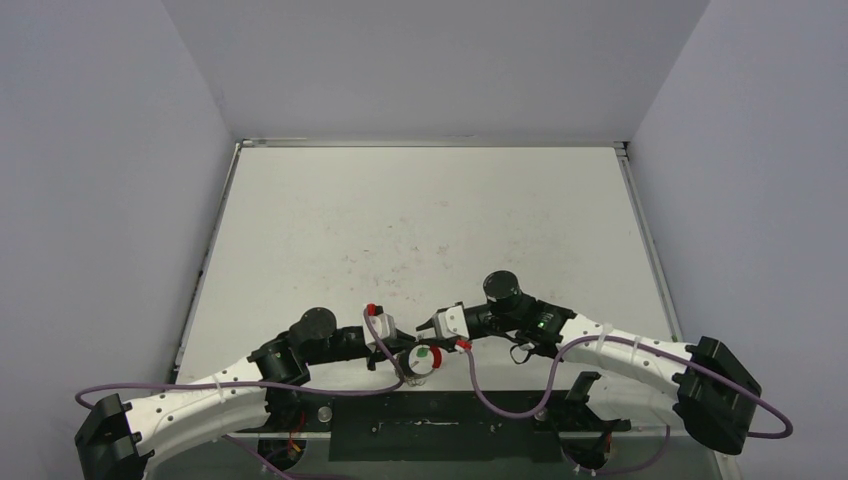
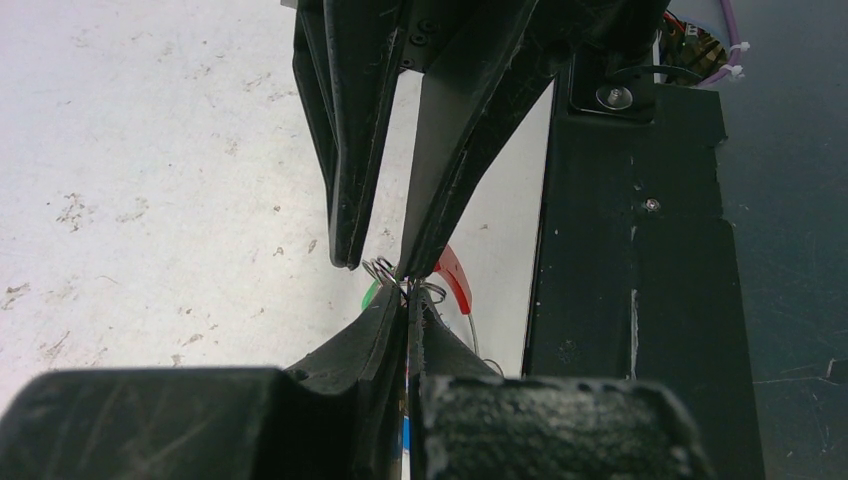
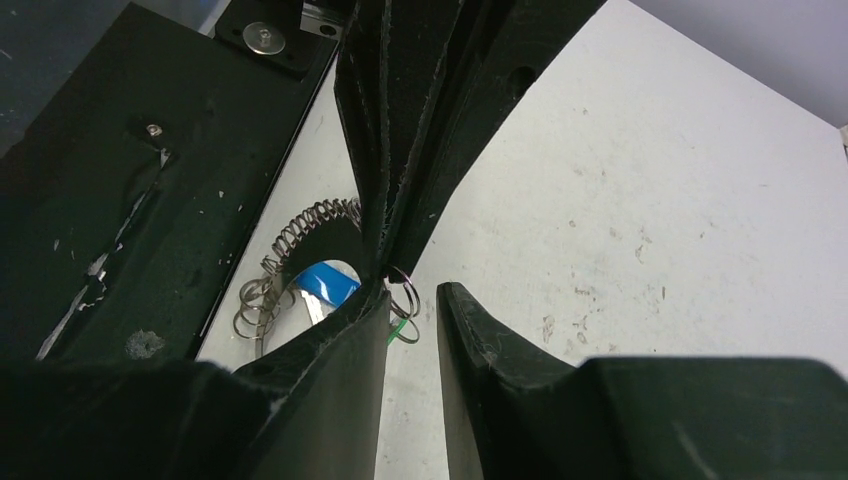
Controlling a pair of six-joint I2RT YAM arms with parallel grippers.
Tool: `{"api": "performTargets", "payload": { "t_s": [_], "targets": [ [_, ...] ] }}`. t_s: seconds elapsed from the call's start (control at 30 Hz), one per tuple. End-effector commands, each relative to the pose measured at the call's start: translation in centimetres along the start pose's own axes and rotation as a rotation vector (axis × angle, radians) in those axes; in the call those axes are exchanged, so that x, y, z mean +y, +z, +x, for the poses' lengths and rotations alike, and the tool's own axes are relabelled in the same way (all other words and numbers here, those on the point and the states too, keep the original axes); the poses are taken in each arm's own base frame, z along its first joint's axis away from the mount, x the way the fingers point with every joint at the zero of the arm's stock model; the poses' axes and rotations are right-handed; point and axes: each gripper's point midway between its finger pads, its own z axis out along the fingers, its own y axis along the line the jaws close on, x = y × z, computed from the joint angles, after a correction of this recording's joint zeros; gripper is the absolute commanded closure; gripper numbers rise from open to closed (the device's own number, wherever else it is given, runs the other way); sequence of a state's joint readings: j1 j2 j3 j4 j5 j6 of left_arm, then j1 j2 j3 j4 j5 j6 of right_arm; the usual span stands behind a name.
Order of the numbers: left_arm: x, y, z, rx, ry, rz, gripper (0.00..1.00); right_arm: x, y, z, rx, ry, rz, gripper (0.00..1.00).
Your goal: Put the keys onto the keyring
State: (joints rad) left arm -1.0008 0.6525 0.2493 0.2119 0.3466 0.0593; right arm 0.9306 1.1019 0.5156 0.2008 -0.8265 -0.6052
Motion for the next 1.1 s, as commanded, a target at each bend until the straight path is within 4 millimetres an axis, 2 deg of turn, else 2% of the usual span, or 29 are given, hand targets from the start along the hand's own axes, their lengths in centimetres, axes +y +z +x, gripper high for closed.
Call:
{"api": "performTargets", "payload": {
  "t_s": [0.0, 0.2, 0.43, 0.63, 0.8, 0.83, 0.97, 1.07],
  "targets": [
    [-0.3, 0.2, -3.3, -0.085, 0.03, 0.021, 1.0, -0.3, 0.3, -1.8, -0.053, -0.039, -0.055, 0.75],
    [-0.3, 0.2, -3.2, -0.082, 0.03, 0.024, 1.0, -0.3, 0.5, -1.3, -0.042, -0.029, -0.077, 0.76],
    [-0.3, 0.2, -3.3, -0.084, 0.029, 0.023, 1.0, -0.2, 0.5, -1.2, -0.035, -0.017, -0.093, 0.99],
    [-0.1, 0.1, -3.3, -0.083, 0.03, 0.014, 1.0, -0.5, 0.0, -1.5, -0.028, -0.002, -0.063, 1.0],
    [0.4, 0.1, -3.5, -0.09, 0.031, -0.019, 1.0, -2.2, -1.0, -2.1, -0.003, 0.08, 0.066, 1.0],
    [0.6, 0.1, -3.6, -0.093, 0.032, -0.028, 0.98, -2.5, -1.3, -2.2, 0.005, 0.094, 0.097, 1.0],
    [0.8, 0.0, -4.4, -0.107, 0.026, -0.043, 0.75, -3.7, -2.6, -2.6, 0.026, 0.154, 0.212, 1.0],
    [1.2, -0.2, -4.8, -0.104, 0.021, -0.065, 0.65, -4.6, -3.4, -2.8, 0.043, 0.212, 0.281, 1.0]
  ]
}}
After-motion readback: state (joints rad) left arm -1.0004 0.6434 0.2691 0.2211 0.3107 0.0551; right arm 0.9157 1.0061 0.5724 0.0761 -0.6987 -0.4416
